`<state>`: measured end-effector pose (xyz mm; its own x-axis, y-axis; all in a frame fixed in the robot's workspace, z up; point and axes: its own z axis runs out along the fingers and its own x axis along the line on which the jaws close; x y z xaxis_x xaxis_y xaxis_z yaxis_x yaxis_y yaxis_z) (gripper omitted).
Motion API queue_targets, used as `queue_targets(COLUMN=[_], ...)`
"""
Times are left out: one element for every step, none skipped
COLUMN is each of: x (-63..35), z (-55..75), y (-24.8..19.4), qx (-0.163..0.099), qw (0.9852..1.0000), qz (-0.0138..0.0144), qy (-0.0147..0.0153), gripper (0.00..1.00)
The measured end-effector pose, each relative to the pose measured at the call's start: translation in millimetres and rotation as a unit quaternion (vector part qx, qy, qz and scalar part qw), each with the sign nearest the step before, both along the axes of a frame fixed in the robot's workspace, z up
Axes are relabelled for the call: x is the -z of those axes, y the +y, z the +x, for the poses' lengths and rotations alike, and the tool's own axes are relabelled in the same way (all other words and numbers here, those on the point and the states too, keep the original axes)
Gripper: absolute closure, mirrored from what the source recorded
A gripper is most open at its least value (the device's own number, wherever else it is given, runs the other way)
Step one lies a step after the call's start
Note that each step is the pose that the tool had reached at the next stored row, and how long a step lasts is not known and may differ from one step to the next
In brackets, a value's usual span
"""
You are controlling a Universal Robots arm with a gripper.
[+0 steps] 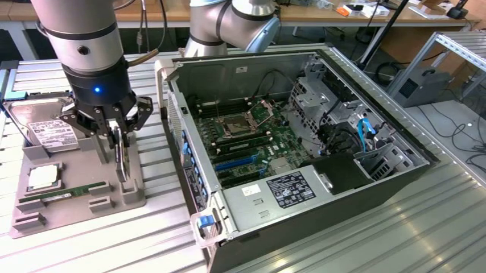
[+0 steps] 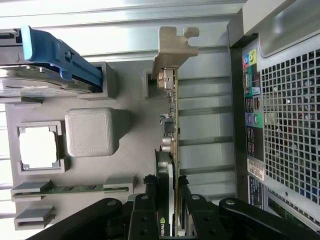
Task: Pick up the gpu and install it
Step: 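Pick up the gpu and move the gpu toward the slot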
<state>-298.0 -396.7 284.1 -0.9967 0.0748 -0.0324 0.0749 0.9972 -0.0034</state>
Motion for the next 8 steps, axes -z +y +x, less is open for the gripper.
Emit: queue_targets(x=[-0.2,-0.4,-0.7,-0.9,-1.3,-2.0,-2.4,-2.9], z=[0.0,0.0,0.0,0.0,0.0,0.0,0.0,0.0], y=[0.0,0.0,0.0,0.0,0.0,0.0,0.0,0.0], qx=[0.000,0.000,0.000,0.000,0.000,0.000,0.000,0.000], qw=[1.0000,1.0000,1.0000,1.0000,1.0000,1.0000,1.0000,1.0000], qz=[0.0000,0.0000,0.0000,0.0000,0.0000,0.0000,0.0000,0.0000], qy=[0.0000,0.0000,0.0000,0.0000,0.0000,0.0000,0.0000,0.0000], gripper=[0.73,0.73,0.73,0.73,0.73,0.73,0.73,0.73])
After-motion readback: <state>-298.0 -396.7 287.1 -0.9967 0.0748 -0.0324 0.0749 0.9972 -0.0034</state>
